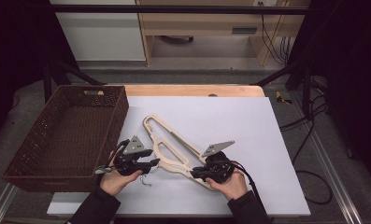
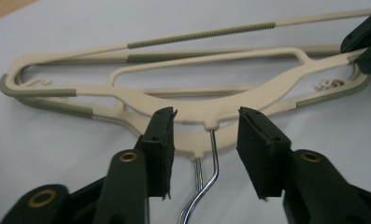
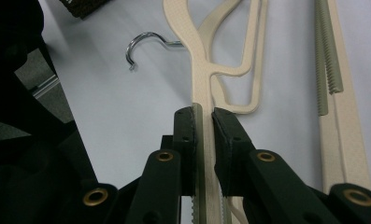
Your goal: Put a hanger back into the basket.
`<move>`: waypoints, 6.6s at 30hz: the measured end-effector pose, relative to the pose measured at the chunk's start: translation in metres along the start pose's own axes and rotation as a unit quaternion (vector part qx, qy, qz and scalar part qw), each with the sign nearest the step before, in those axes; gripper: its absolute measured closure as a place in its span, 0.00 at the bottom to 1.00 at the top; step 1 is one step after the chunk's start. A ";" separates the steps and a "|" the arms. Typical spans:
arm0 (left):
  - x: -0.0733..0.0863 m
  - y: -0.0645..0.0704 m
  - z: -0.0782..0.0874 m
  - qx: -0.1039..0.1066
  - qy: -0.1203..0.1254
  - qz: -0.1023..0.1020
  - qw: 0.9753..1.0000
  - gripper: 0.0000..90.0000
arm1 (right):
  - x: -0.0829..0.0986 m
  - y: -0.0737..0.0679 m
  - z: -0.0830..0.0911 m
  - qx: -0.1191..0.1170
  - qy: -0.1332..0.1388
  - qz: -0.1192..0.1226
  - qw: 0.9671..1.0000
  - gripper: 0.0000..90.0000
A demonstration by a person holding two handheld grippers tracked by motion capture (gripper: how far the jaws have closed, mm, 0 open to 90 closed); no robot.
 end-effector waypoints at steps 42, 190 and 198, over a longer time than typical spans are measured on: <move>0.008 0.012 -0.011 -0.006 -0.094 -0.051 0.994 0.95 | 0.004 -0.004 -0.009 -0.005 -0.044 0.018 0.999 0.87; -0.059 0.020 0.125 -0.007 0.093 -0.046 0.995 0.96 | -0.006 0.013 0.106 0.115 0.266 0.037 0.956 0.12; -0.074 -0.026 0.169 -0.030 0.112 -0.042 0.992 0.96 | 0.015 0.032 0.098 0.139 0.244 0.001 0.960 0.09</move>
Point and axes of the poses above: each handheld gripper's, and its own axes: z roughly backward along the jaws, x roughly out of its underside, y roughly to its right, the point moved 3 cm from there along -z, roughly forward along the jaws
